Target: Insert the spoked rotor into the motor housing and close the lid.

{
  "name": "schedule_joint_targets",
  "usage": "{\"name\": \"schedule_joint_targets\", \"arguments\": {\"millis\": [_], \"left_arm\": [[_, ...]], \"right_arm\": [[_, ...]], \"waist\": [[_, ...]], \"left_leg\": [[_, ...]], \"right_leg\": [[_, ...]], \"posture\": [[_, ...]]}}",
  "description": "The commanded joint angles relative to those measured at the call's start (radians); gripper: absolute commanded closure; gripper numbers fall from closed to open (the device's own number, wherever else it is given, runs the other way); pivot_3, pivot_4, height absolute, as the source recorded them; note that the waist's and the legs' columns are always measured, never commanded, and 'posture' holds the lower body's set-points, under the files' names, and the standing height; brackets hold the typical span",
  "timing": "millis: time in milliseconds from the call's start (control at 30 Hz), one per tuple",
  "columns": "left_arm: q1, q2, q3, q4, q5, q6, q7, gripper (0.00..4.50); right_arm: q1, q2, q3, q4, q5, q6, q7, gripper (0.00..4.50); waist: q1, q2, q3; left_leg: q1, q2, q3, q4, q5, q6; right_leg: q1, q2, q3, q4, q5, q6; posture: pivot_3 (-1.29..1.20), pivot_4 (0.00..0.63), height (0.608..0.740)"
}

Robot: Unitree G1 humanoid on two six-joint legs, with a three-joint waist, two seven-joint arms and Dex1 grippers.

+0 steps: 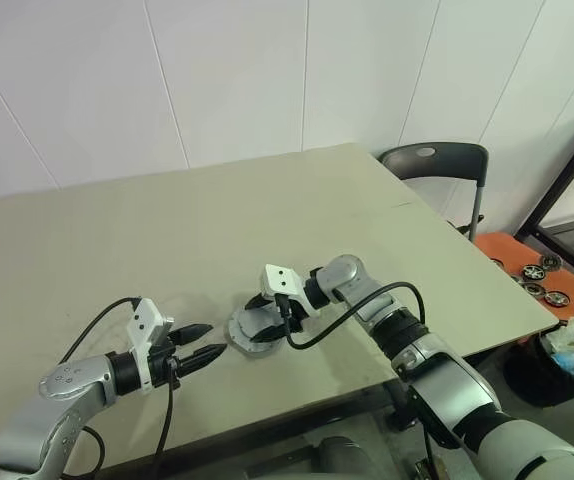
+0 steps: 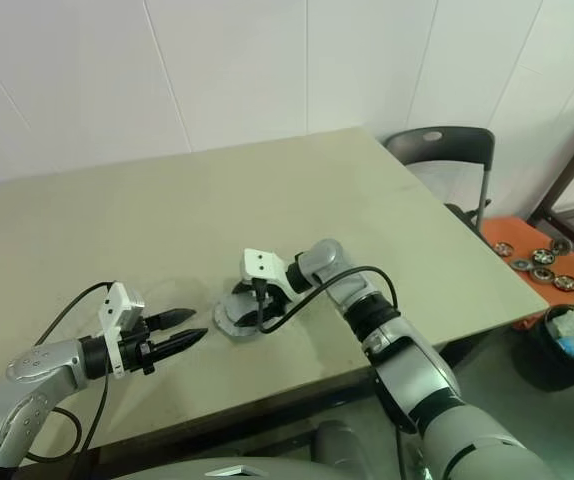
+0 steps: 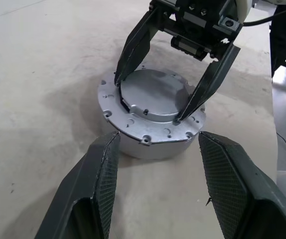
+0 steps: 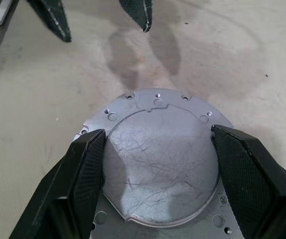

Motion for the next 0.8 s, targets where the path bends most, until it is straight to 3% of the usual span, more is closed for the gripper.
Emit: {"name": "schedule_joint_targets", "arguments": {"millis": [33,233,300,367,567,667,767,800], "left_arm": [[-0.002,0.006,0.035,-0.028,-0.009,-0.011,-0.002,1.82],[-0.049,-0.036,0.019,-0.003,0.026,-0.044,0.046,1.82],[-0.098,-0.062,-0.004,0.025,0.058,-0.055,0.072,1.82],[-0.140,-0.087,-0.033,0.054,0.092,-0.071,0.089,1.82],[-0.240,-0.144,-0.116,0.098,0.108,-0.053,0.081,1.82],[-0.260,-0.148,-0.128,0.107,0.086,-0.028,0.055,2.41],[-0.271,-0.139,-0.136,0.112,0.083,0.002,0.038,3.35],[-0.274,-0.136,-0.137,0.116,0.081,0.012,0.031,3.35]], "right_arm": [[0.028,-0.015,0.088,0.157,-0.125,-0.034,-0.062,1.47],[0.007,0.003,0.081,0.207,-0.127,-0.076,-0.090,1.47],[0.005,0.003,0.080,0.213,-0.126,-0.081,-0.088,1.47],[0.006,0.000,0.079,0.213,-0.124,-0.085,-0.085,1.47],[0.008,-0.007,0.074,0.208,-0.120,-0.082,-0.082,1.47],[0.010,-0.009,0.070,0.206,-0.118,-0.077,-0.084,1.47],[0.012,-0.010,0.068,0.205,-0.118,-0.072,-0.086,1.47],[0.013,-0.009,0.067,0.205,-0.116,-0.069,-0.088,1.47]], "waist": [[-0.001,0.000,0.000],[-0.005,0.002,0.001],[-0.006,0.013,-0.004],[-0.002,0.014,-0.004],[0.000,0.015,-0.005],[0.001,0.012,-0.005],[0.001,0.012,-0.005],[0.001,0.013,-0.005]], "left_leg": [[0.000,0.000,0.000,0.000,0.000,0.000],[0.002,0.002,0.000,0.003,-0.002,-0.004],[-0.006,0.005,-0.003,0.004,-0.002,-0.004],[-0.018,0.015,-0.004,0.002,-0.002,-0.004],[-0.011,0.016,-0.002,0.004,-0.002,-0.004],[-0.008,0.014,-0.002,0.004,0.000,0.000],[-0.003,0.012,-0.002,0.003,0.000,0.000],[-0.003,0.012,-0.003,0.003,0.000,0.000]], "right_leg": [[0.000,0.000,0.000,0.000,0.000,0.000],[0.002,0.001,-0.003,-0.003,0.000,0.000],[0.000,0.002,-0.020,-0.021,0.000,0.000],[0.001,0.000,-0.038,-0.038,0.000,0.000],[0.001,-0.001,-0.040,-0.031,0.000,0.000],[0.001,-0.001,-0.035,-0.019,0.000,0.000],[0.001,0.001,-0.028,-0.010,0.000,0.000],[0.001,0.001,-0.028,-0.009,0.000,0.000]], "posture": [[0.00,0.000,0.740],[0.00,0.000,0.740],[0.00,0.000,0.740],[0.00,0.000,0.740],[0.00,0.000,0.740],[0.00,0.000,0.740],[0.00,0.000,0.740],[0.00,0.000,0.740]]}}
